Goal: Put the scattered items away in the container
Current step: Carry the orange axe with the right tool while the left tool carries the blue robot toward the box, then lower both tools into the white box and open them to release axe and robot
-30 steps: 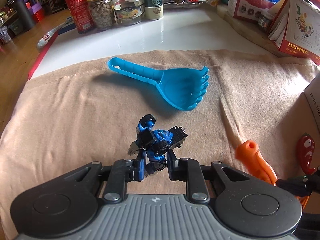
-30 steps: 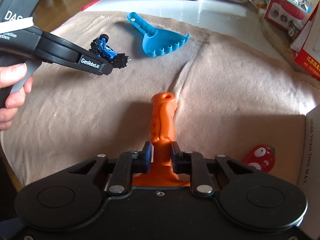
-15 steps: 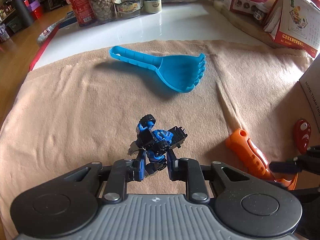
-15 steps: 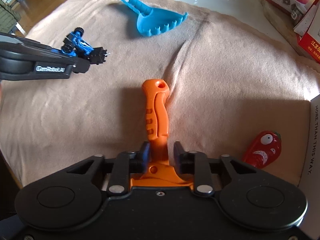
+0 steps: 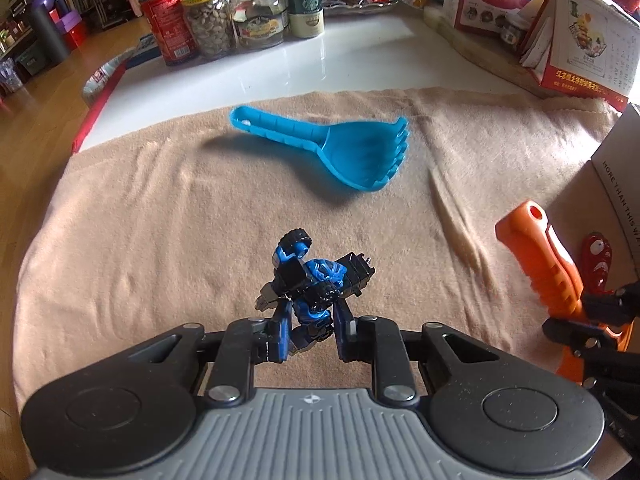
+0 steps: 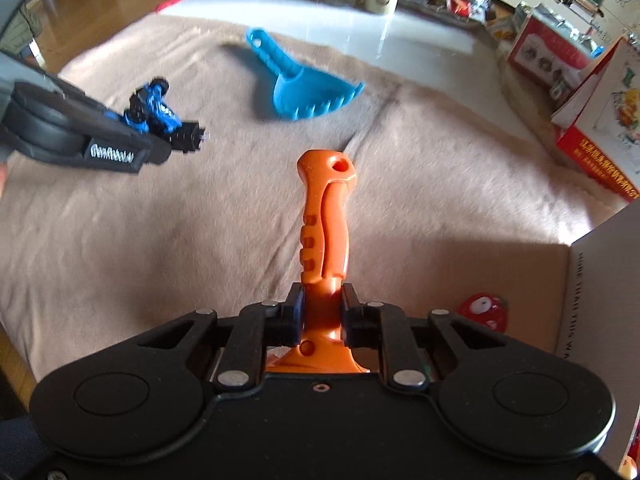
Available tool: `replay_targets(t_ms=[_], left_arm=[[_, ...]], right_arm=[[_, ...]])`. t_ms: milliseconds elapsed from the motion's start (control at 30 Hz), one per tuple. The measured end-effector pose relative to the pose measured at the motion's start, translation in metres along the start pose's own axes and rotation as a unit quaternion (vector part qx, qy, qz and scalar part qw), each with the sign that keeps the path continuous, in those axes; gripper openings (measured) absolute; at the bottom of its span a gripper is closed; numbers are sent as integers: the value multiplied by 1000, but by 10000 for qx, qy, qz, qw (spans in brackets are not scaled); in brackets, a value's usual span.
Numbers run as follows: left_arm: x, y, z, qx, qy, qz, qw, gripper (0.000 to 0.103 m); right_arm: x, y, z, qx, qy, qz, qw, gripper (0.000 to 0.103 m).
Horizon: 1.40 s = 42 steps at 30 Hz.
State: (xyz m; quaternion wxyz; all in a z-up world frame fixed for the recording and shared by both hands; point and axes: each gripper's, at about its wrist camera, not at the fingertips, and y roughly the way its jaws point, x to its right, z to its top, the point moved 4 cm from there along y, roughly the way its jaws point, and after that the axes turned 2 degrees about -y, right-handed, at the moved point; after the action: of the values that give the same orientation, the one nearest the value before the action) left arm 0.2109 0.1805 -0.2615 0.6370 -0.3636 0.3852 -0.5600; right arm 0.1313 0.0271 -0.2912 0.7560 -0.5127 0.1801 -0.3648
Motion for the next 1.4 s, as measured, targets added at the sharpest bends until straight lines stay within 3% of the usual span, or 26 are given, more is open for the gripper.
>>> replay_targets(t_ms=[300,800,1100,1400], left_arm=[[23,-56,16,322,185,-59,9993,22],[87,-164,42,947,736,-293,9924,22],[166,-199,47,1147,1206,-687,9837,22],[272,-212,41,1172,1770,-1178,9701,22]], right_arm=[[16,-53,8,319,106,-206,9992,17],[56,-141,-9,822,345,-546,9945,17],[108,-178,-47,892,722,-903,9893,17],[162,-201,-101,815,1247,-1200,9815,17]])
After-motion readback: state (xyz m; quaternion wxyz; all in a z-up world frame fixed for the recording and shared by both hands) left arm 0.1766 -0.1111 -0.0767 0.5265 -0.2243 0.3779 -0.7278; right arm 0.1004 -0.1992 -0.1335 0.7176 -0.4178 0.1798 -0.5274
